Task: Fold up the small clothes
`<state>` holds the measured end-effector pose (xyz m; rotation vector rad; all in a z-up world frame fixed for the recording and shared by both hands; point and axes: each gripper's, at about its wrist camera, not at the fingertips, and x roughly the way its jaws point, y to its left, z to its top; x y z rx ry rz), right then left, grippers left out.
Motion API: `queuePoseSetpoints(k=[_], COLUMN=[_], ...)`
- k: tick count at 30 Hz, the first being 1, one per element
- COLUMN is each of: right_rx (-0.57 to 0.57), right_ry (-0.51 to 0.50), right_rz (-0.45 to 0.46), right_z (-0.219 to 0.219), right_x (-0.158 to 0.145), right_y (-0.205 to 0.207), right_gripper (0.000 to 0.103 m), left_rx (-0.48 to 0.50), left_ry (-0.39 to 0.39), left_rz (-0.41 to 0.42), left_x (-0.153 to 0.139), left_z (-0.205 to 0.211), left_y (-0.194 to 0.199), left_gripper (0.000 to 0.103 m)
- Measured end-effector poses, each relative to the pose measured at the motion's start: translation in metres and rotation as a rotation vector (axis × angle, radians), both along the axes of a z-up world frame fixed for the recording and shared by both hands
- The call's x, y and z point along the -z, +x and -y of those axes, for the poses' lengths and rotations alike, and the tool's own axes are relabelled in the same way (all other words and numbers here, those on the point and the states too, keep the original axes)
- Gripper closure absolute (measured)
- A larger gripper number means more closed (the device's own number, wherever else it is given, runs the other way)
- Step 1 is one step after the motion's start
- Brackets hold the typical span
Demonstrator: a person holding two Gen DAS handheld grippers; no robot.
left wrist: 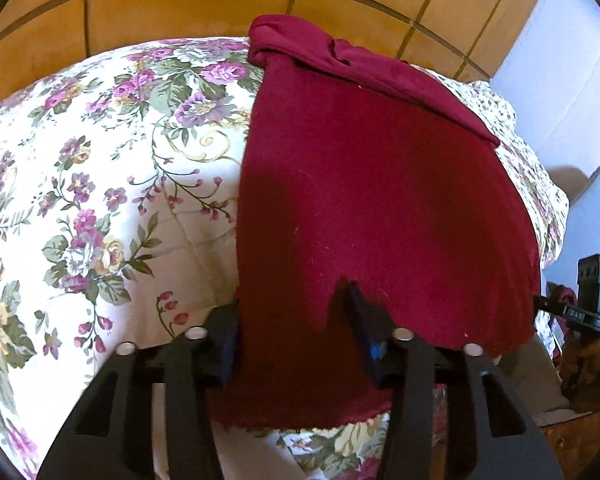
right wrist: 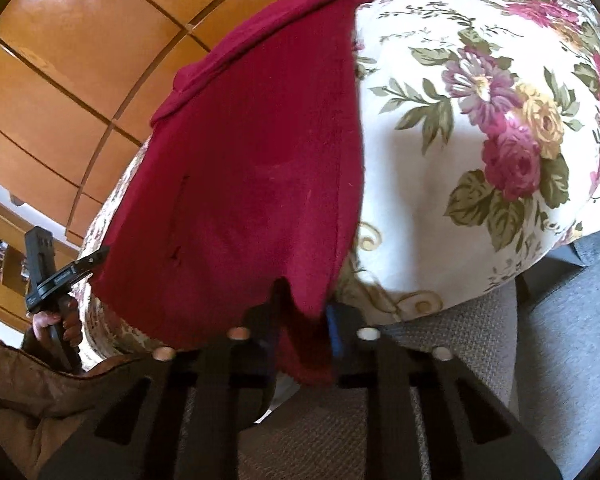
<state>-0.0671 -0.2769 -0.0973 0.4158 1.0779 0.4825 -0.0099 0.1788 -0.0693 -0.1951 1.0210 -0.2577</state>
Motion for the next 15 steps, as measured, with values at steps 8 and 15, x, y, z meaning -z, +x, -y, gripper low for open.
queuePoseSetpoints(k=[8, 15], right_rx=[-0.071, -0.068], right_ry=[0.128, 0.26], right_rz=[0.116, 0.272], right_z=[-0.002, 0.014], right_x=[-0.03, -0.067], right_y=[-0.007, -0.02], right_gripper=[0.096, 0.096], left_rx=[-0.036, -0.028], left_ry=[-0.171, -0.329], left_rz=[0.077, 0.194], left_x=[-0.023, -0.061], left_z=[-0.01, -0.016], left_y=[-0.018, -0.036], left_gripper=[0.091, 0.092])
